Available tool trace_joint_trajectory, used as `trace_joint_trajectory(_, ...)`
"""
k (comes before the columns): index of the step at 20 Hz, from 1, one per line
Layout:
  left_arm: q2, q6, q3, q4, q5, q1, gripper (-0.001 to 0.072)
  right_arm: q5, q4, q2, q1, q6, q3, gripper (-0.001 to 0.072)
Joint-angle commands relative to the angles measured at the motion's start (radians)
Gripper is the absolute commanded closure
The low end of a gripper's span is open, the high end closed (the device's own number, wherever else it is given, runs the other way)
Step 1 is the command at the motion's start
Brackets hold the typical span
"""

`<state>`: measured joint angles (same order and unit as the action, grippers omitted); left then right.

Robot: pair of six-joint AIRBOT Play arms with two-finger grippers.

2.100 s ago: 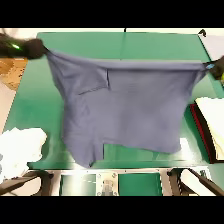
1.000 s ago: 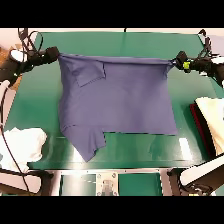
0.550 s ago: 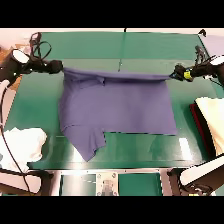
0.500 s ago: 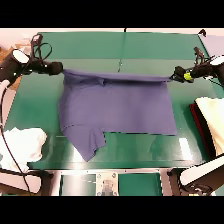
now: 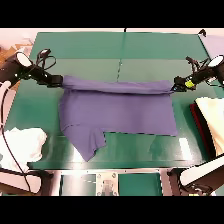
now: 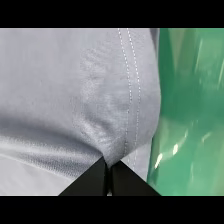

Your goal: Fold the shirts.

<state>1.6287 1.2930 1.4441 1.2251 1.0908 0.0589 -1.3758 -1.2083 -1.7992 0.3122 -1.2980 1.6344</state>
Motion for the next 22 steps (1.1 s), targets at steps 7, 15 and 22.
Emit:
trace_joint_trajectory(7,0.006,0.013,-0.061,-0.059,-0.010,0.000,0.0435,-0.052,-0.086,0.002,-0.028,-0.061,-0.045,0.0408)
trace_joint_trajectory(15,-0.029,0.098,0.055,-0.027,0.465,0.001,0.0281,-0.288,-0.134,0.169,-0.030,-0.227,-0.111,0.0699)
trace_joint_trajectory(22,-0.456,0.134,-0.460,0.076,0.413,0.001,0.0686,-0.089,-0.119,0.770,0.089,-0.354,-0.818,0.0699)
